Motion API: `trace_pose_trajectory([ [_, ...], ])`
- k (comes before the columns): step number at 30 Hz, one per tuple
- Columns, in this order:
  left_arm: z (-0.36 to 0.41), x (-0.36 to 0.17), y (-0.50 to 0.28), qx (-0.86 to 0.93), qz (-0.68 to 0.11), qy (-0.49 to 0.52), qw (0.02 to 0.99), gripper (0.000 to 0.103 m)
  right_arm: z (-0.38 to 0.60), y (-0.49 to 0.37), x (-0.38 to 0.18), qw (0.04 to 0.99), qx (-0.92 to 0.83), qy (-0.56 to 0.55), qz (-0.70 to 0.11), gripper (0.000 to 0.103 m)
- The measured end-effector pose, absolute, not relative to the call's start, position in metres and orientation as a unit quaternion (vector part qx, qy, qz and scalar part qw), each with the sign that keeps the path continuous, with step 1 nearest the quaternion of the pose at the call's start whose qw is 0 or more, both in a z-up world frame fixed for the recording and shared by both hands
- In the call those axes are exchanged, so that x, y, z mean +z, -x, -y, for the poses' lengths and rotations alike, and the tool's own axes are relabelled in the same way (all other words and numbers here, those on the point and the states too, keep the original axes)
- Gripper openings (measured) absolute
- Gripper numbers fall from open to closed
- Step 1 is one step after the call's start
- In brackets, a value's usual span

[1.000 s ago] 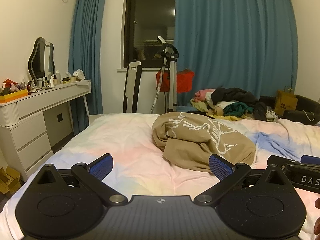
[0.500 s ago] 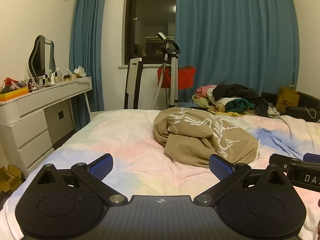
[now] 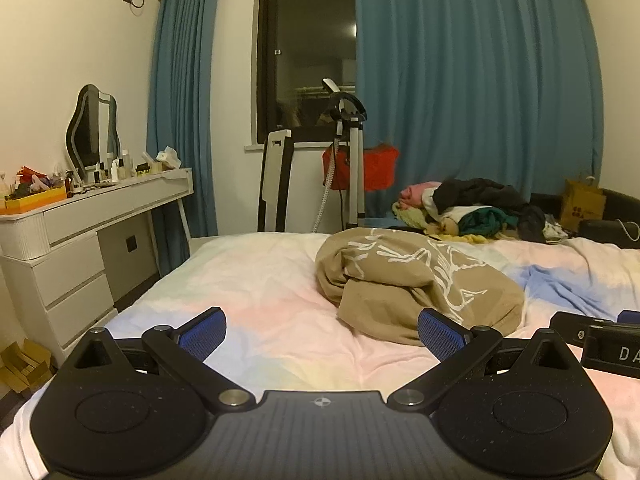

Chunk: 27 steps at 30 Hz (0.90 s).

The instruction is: Fold clothes

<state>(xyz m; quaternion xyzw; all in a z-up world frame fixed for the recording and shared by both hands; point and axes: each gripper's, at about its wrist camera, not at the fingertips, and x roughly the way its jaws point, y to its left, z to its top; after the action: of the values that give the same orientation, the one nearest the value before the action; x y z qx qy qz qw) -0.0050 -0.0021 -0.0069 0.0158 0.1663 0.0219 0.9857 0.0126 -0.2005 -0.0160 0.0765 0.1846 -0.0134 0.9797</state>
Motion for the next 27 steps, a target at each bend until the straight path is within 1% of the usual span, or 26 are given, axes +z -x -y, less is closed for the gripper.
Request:
trace_pose_trajectory([
  [9, 0.012, -0.012, 0.004, 0.019, -0.163, -0.039, 0.986, 0.102, 0.200, -0.012, -0.012, 0.981, -0.048, -0.051, -0.179, 0.093],
  [16, 0.021, -0.019, 0.003, 0.017, -0.161, -0.065, 0.985, 0.102, 0.204, -0.009, -0.011, 0.983, -0.072, -0.056, -0.162, 0.093],
  [22, 0.025, -0.028, -0.001, 0.006, -0.180, -0.069, 0.981, 0.102, 0.207, -0.009, -0.011, 0.982, -0.072, -0.062, -0.165, 0.093],
  [24, 0.023, -0.030, -0.003, 0.004, -0.190, -0.063, 0.980, 0.099, 0.207, -0.008, -0.011, 0.982, -0.070, -0.064, -0.165, 0.093],
  [25, 0.023, -0.032, -0.004, 0.004, -0.196, -0.059, 0.979, 0.096, 0.208, -0.008, -0.011, 0.981, -0.069, -0.068, -0.166, 0.093],
  [27, 0.020, -0.034, -0.006, 0.008, -0.205, -0.050, 0.977, 0.095, 0.211, -0.008, -0.011, 0.981, -0.068, -0.077, -0.167, 0.093],
])
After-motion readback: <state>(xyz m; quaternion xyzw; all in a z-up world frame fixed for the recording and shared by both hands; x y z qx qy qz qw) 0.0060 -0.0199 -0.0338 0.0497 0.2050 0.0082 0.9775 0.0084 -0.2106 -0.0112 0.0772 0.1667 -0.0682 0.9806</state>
